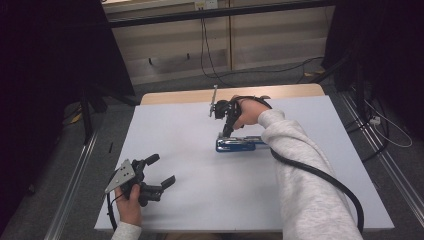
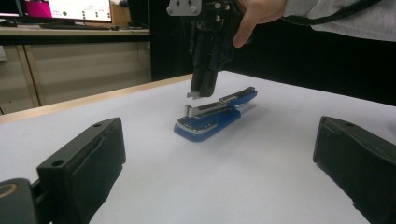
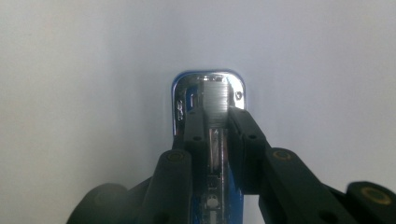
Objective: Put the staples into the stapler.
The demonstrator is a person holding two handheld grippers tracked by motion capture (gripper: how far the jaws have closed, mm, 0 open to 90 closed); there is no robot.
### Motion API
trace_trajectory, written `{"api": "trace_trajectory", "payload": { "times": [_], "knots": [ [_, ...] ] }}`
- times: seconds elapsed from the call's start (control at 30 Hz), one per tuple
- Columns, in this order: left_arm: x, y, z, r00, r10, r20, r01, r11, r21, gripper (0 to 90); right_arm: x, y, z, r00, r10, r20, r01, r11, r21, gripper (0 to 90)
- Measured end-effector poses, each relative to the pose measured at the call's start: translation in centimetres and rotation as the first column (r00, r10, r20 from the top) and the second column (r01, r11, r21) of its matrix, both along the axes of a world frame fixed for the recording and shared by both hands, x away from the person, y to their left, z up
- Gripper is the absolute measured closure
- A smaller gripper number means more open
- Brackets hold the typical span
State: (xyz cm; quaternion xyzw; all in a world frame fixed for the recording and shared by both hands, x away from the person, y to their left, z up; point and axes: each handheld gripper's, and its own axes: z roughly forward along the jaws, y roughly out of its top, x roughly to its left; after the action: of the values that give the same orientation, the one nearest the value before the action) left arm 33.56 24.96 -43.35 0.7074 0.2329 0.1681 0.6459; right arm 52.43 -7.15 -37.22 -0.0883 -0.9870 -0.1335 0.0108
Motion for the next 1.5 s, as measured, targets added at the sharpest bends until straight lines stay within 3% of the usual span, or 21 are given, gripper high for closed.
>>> {"api": "trace_trajectory", "payload": {
  "times": [1.37,1.5],
  "knots": [
    [0.0,0.0,0.0,1.0000,-0.003,-0.001,0.003,1.0000,0.000,2.3,0.1,0.2,-1.3,0.9999,0.004,-0.017,-0.004,0.9998,-0.017,78.1],
    [0.0,0.0,0.0,0.9999,-0.013,-0.009,0.013,0.9999,0.002,2.3,0.0,0.4,-1.4,0.9999,0.001,-0.011,-0.001,1.0000,0.002,69.4]
  ]
}}
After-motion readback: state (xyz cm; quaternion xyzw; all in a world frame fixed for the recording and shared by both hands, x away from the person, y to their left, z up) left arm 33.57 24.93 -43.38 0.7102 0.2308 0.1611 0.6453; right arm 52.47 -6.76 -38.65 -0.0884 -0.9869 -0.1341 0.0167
